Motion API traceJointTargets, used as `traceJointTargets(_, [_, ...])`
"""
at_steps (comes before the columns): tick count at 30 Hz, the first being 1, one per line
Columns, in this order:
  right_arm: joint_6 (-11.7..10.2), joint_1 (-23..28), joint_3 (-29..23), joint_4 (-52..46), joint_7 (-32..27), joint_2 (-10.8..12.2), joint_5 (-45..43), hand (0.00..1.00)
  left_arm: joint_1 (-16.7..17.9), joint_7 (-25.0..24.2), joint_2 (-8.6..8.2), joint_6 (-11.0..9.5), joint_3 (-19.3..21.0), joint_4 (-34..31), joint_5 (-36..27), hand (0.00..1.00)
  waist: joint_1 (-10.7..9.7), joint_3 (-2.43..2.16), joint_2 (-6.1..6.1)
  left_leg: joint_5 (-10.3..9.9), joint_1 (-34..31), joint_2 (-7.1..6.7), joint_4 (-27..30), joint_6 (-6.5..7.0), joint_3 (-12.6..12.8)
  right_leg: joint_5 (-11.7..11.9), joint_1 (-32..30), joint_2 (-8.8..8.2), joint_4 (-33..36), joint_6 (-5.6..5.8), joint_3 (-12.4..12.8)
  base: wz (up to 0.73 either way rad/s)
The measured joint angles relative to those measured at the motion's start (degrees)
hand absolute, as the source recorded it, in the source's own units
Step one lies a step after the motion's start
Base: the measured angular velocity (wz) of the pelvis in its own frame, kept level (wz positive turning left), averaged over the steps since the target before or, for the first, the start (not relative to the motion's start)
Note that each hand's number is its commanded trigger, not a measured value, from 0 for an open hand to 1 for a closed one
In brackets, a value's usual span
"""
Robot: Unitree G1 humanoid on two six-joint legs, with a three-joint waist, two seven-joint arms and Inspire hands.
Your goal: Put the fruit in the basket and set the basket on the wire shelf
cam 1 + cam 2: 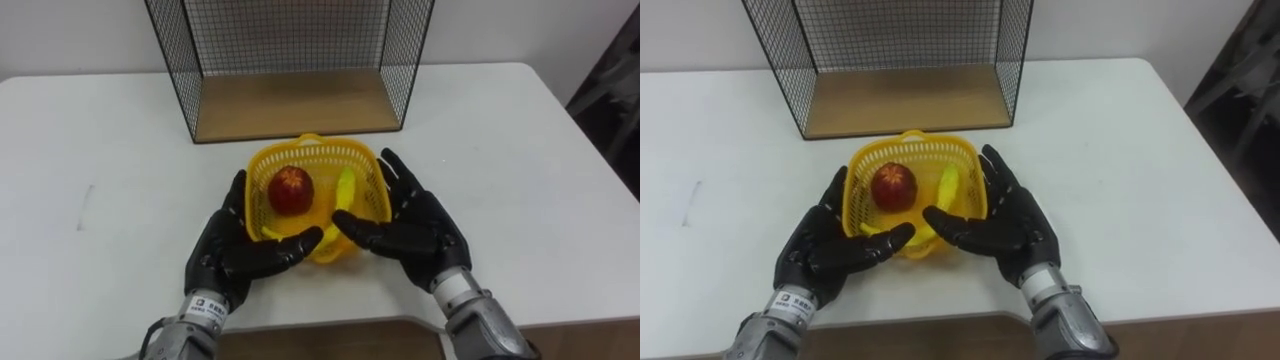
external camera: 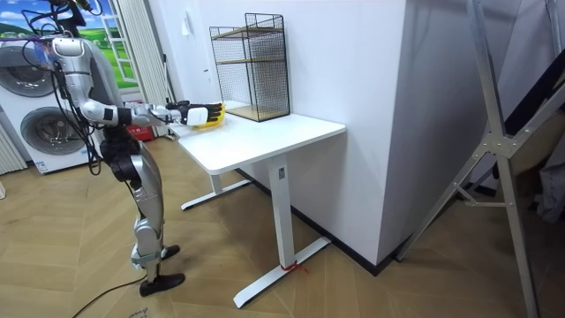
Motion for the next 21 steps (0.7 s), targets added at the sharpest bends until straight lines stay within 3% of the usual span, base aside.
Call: traceJointTargets(21, [-1.96,-1.1,0.9,1.64,-1.12,1.19,-2.49,0.0,-0.84,0.15,0.0,-0.07,0.01,-0.03,0.07,0.0,0.07,0.04,0.27,0.0,-0.66,0.25,0.15,0.0,0.34,0.0,-1.06,0.04,0.77,0.0,0.44,-0.01])
